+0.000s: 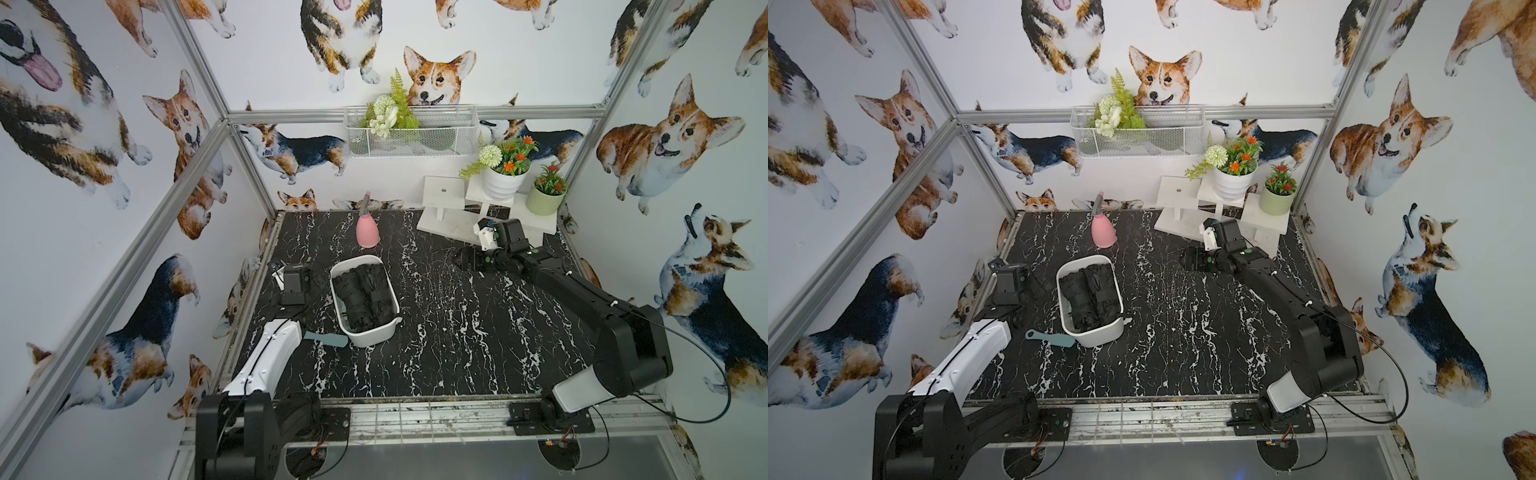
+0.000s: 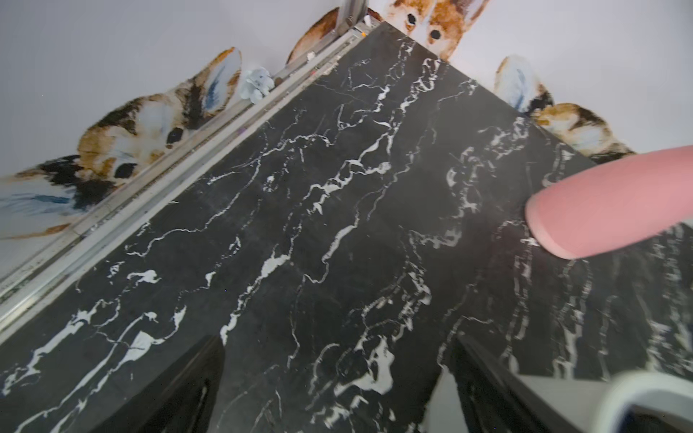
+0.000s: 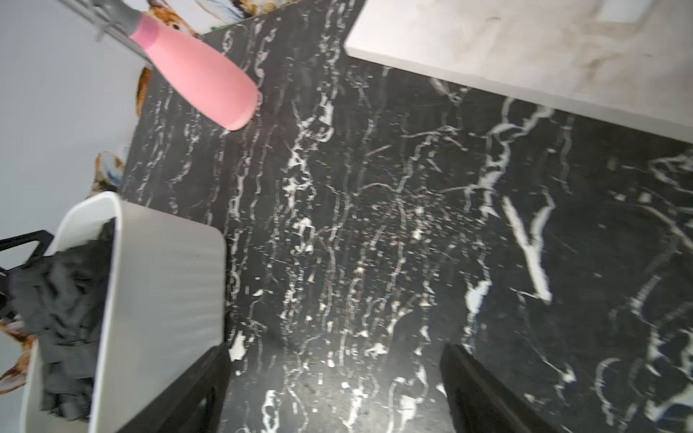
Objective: Put the umbrella into the storage box
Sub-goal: Reset both arms
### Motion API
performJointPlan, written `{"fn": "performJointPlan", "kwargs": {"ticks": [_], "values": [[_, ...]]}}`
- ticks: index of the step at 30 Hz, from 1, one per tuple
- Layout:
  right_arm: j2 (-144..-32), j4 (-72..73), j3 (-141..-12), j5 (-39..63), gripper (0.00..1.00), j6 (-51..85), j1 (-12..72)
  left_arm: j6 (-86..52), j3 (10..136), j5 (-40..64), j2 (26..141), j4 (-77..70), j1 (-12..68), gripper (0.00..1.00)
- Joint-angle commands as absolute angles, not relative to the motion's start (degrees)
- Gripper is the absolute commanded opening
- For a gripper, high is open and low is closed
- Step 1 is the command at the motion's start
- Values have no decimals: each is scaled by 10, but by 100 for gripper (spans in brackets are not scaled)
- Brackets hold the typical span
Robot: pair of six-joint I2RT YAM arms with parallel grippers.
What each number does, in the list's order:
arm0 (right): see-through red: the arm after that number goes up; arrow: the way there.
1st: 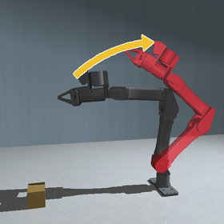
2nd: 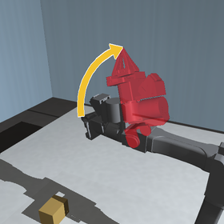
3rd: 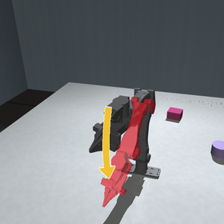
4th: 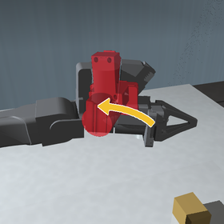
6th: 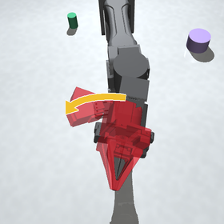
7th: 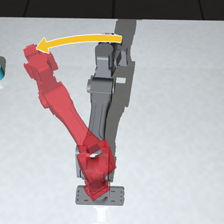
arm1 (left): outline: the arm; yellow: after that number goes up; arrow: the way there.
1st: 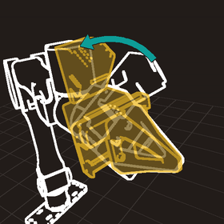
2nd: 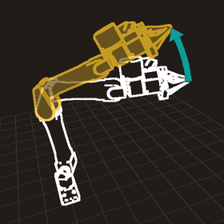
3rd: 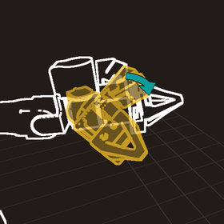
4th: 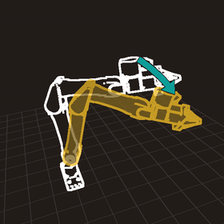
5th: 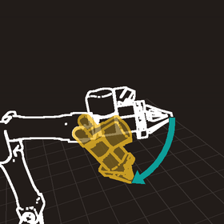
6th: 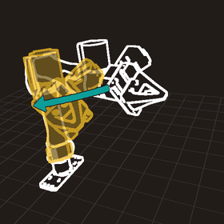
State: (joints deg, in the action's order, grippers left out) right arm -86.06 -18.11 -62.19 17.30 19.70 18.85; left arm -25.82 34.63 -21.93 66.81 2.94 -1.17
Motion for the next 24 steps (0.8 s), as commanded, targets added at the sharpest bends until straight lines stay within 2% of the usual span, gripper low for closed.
{"fn": "performJointPlan", "kwargs": {"ticks": [1,7,11,13,16,18,24], "values": [[-837,-85,-565,150,99,163,143,-196,324,-278,703,-105,-23,99],[-810,-35,-495,105,99,143,81,-111,271,-249,803,-301,-52,100],[-796,-2,-463,76,99,128,54,-113,291,-202,831,-312,-68,100],[-787,14,-448,59,99,124,41,-106,284,-179,853,-361,-69,100],[-770,81,-399,13,99,108,25,-100,298,-162,860,-337,-66,99],[-764,136,-364,-5,99,93,20,-92,290,-161,860,-354,-62,99],[-739,177,-334,-11,99,82,9,-38,244,-198,876,-470,-11,100]]}}
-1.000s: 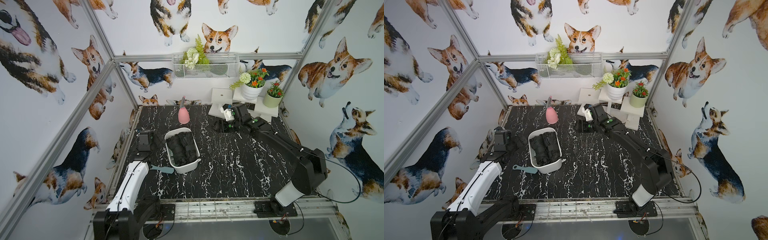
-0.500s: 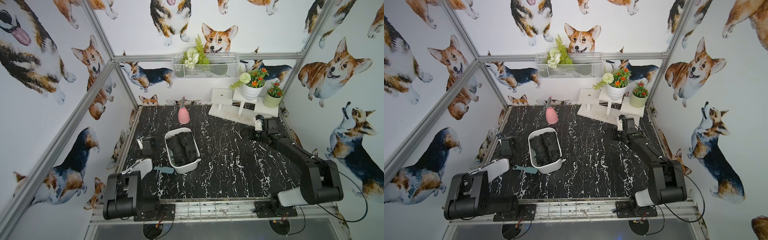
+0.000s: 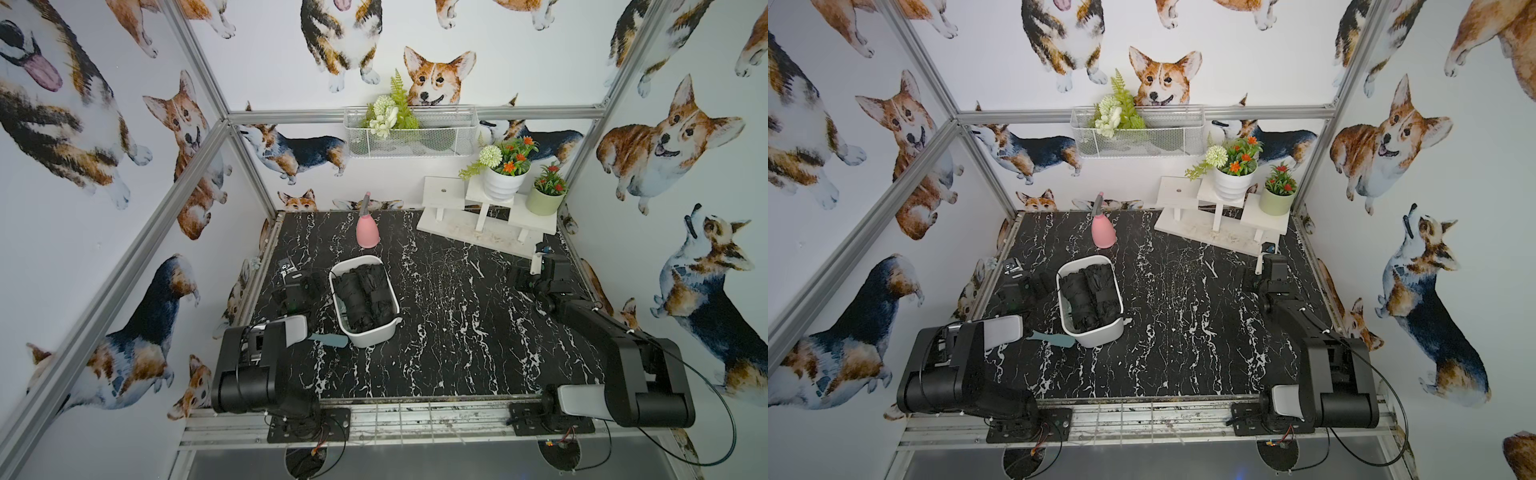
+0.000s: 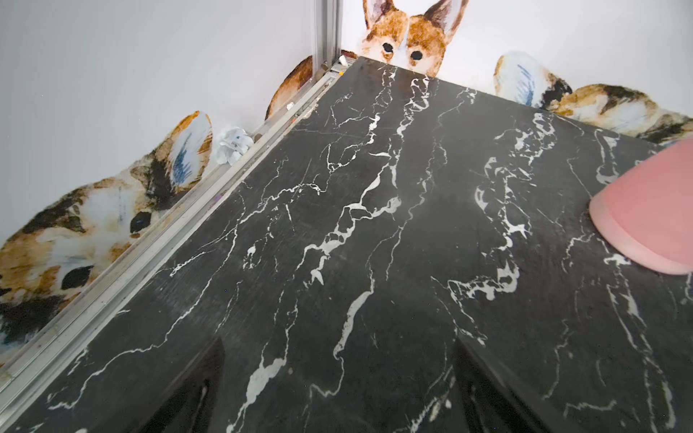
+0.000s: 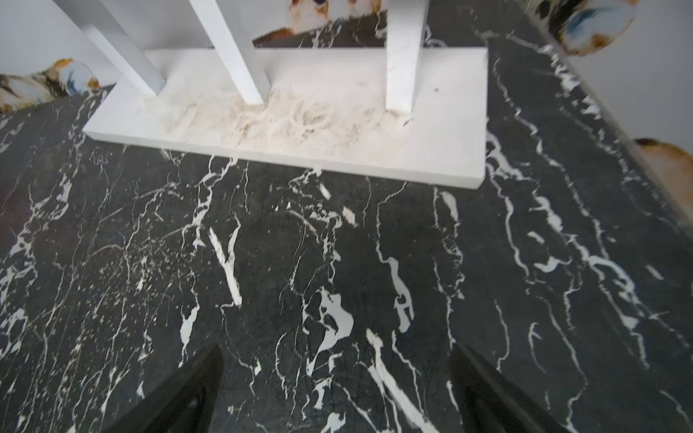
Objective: Put the umbrella into the storage box
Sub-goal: Reset both arms
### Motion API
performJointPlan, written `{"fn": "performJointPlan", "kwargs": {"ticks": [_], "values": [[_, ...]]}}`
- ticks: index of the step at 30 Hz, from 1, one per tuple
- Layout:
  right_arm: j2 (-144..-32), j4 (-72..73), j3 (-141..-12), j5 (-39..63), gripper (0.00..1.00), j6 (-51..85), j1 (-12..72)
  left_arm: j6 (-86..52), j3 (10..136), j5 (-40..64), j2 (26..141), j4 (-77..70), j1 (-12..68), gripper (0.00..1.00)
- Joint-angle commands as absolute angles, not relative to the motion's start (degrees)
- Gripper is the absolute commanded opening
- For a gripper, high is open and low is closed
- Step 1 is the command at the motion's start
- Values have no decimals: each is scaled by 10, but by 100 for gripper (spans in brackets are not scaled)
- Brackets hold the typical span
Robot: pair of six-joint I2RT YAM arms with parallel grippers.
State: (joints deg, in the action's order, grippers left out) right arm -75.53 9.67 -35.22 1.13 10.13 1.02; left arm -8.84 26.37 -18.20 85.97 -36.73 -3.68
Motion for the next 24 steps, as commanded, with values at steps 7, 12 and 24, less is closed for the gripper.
{"fn": "performJointPlan", "kwargs": {"ticks": [7,12,24], "values": [[-693,192,-276,-59,99,74,9,-34,243,-185,878,-471,-3,100],[-715,369,-192,-58,99,44,8,-34,205,-148,895,-552,-15,100],[-830,463,-193,-39,99,40,5,-32,214,-147,901,-542,-16,100]]}}
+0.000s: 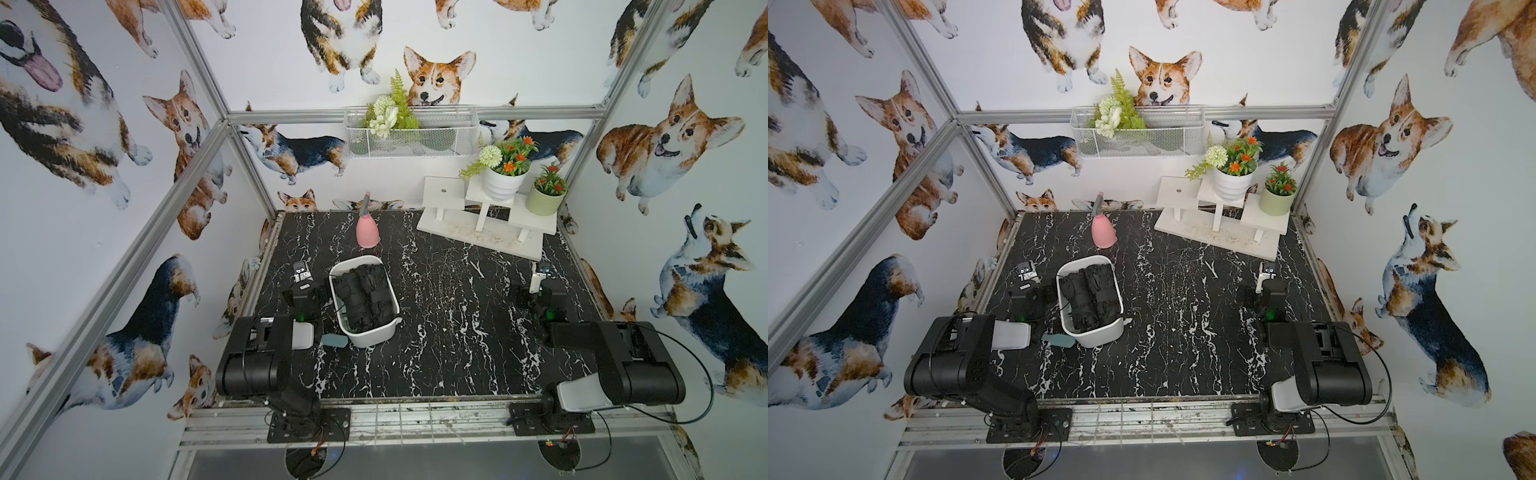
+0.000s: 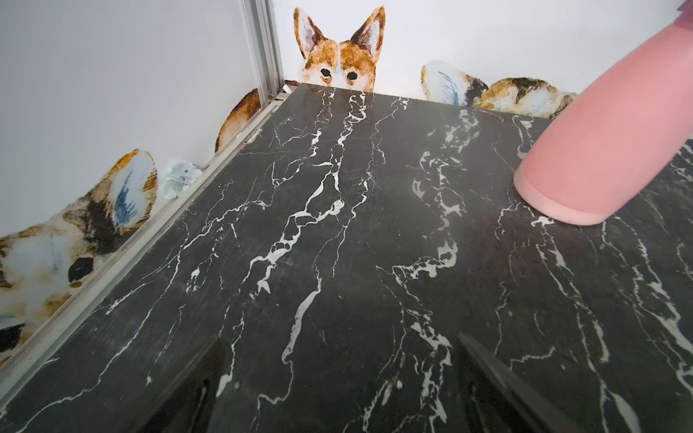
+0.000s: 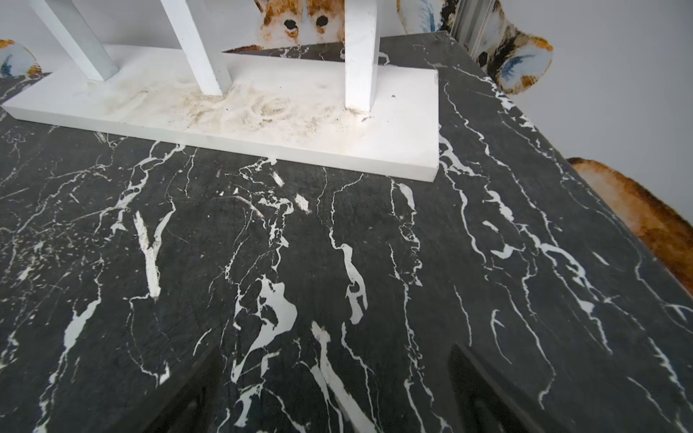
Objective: Put the umbrella into the storage box
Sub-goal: Reset both arms
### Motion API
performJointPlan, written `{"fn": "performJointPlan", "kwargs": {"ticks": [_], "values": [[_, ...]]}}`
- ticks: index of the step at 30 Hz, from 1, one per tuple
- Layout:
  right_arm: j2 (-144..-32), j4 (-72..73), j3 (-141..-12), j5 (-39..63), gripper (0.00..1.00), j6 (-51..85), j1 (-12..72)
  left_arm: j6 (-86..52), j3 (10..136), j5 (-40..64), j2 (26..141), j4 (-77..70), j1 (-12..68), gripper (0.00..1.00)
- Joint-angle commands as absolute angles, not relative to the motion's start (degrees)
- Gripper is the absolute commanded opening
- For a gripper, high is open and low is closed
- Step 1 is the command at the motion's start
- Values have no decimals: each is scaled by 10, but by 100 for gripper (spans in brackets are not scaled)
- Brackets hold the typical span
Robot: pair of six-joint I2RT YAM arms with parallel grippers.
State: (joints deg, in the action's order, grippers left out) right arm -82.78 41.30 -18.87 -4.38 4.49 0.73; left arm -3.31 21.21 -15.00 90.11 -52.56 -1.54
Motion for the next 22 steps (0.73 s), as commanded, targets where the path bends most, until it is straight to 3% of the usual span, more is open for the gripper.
{"fn": "performJointPlan", "kwargs": {"ticks": [1,22], "values": [[-836,477,-190,-39,99,40,6,-31,213,-147,902,-544,-16,100],[-832,469,-190,-42,100,40,6,-30,214,-149,902,-543,-14,100]]}}
